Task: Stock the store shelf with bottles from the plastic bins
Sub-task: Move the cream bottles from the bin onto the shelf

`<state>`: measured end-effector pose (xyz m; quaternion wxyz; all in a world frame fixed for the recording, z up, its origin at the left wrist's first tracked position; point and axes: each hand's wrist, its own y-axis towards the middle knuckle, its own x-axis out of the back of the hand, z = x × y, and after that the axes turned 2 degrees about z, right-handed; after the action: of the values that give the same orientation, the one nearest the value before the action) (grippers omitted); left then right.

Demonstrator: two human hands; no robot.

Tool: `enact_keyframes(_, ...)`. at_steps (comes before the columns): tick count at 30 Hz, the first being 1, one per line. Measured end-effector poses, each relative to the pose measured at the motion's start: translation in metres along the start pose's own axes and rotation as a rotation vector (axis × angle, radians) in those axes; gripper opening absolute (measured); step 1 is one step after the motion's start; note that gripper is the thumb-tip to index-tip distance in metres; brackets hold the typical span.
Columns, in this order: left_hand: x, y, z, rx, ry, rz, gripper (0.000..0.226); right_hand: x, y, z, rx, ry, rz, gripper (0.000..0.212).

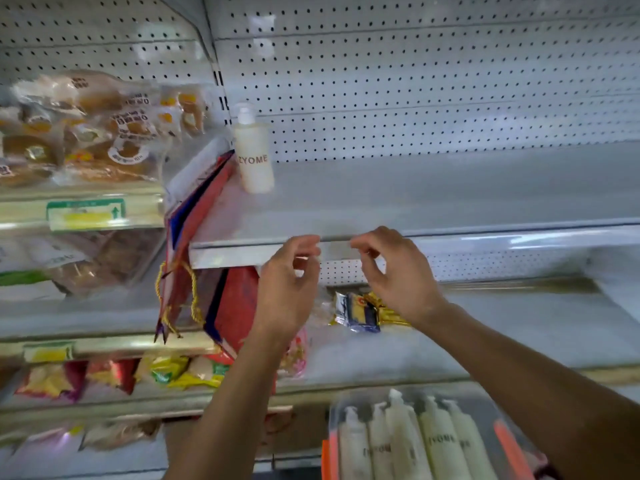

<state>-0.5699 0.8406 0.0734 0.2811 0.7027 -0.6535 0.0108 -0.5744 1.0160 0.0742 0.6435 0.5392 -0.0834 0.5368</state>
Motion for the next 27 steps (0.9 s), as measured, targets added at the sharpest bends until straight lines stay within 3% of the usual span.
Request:
enact_keyframes(6,-0.070,-0.090,0.032,0.270,-0.104,0.174,0.025,-0.005,-0.099,-0.048,-0.171,0.111,0.138,0.021)
enact_keyframes(11,-0.118,-0.144,0.069,0.700,-0.221,0.284,0.022,-0.030,-0.179,-0.085,-0.484,0.172,0.377,0.027)
enact_keyframes(17,-0.169,-0.178,0.129,0.963,-0.195,0.440,0.019,-0.065,-0.256,-0.129,-0.880,0.127,0.635,0.029)
enact_keyframes(23,-0.213,-0.196,0.184,1.201,-0.188,0.522,0.011,-0.110,-0.302,-0.148,-1.063,0.124,0.763,0.055)
enact_keyframes(27,-0.229,-0.201,0.205,1.331,-0.337,0.465,0.028,-0.140,-0.313,-0.146,-1.095,0.092,0.781,0.063)
